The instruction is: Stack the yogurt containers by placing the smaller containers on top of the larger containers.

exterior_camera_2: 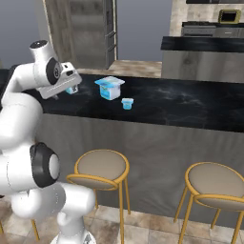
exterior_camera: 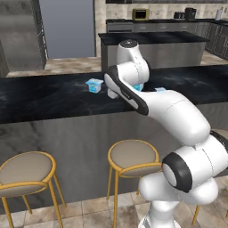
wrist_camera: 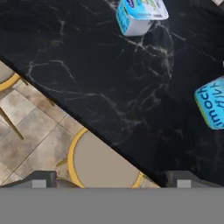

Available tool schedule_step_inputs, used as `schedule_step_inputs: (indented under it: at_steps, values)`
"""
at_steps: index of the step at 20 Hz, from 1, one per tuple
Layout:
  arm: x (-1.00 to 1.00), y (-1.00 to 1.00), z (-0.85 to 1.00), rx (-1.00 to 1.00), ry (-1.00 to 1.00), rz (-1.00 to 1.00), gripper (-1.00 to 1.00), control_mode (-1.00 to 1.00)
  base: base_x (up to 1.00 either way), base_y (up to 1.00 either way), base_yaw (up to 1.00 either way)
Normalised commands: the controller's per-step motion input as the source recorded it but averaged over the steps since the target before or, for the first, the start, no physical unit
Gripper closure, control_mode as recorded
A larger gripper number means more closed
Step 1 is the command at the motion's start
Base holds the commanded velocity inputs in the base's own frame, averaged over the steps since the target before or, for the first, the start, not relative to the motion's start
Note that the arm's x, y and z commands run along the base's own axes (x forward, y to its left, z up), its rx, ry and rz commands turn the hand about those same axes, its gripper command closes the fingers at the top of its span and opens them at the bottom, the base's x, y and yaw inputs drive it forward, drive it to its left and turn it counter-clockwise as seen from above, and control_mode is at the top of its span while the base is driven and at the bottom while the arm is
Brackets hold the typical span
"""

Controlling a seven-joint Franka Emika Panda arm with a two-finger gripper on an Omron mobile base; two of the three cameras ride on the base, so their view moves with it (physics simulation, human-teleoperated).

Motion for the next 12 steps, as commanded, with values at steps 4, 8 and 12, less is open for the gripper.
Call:
schedule_step_inputs:
  at_steps: [4,8,12]
  values:
    - [0.39,0.18,0.0,0.0,-0.1,0.0,-1.0,-1.0,0.0,0.0,0.0]
    - [0.41,0.19,0.0,0.0,-0.15,0.0,-1.0,-1.0,0.0,0.0,0.0]
    - [0.41,0.22,0.0,0.0,-0.12,0.0,-1.0,-1.0,0.0,0.0,0.0]
